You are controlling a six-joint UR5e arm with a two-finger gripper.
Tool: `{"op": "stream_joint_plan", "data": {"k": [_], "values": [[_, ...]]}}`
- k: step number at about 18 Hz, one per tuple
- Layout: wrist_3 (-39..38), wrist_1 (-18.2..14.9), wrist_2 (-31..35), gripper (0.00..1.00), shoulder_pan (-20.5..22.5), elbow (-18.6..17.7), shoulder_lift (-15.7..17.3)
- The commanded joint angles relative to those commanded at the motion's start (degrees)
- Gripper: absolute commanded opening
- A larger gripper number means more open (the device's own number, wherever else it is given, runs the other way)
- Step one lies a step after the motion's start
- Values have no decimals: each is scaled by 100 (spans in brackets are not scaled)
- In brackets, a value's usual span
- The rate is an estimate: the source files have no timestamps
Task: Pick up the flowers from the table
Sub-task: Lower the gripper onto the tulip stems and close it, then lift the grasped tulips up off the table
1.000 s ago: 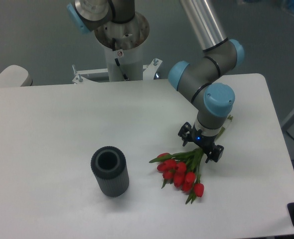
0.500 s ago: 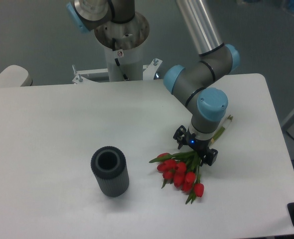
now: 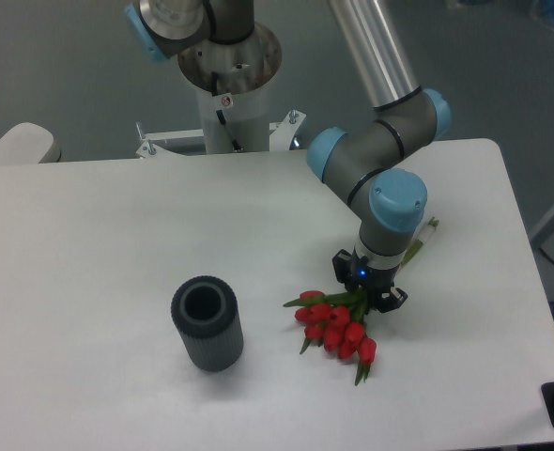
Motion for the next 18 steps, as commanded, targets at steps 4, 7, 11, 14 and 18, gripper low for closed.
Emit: {"op": "stream_joint_plan", "data": {"k": [4,7,11,14,18], "values": [[0,0,-26,26,0,79,0],[61,0,-44,26,0,245,26],[62,-61,-193,26,0,501,123],[9,-79,-858,26,18,737,237],[-657,-88,-2212,26,61,1124,369]]}}
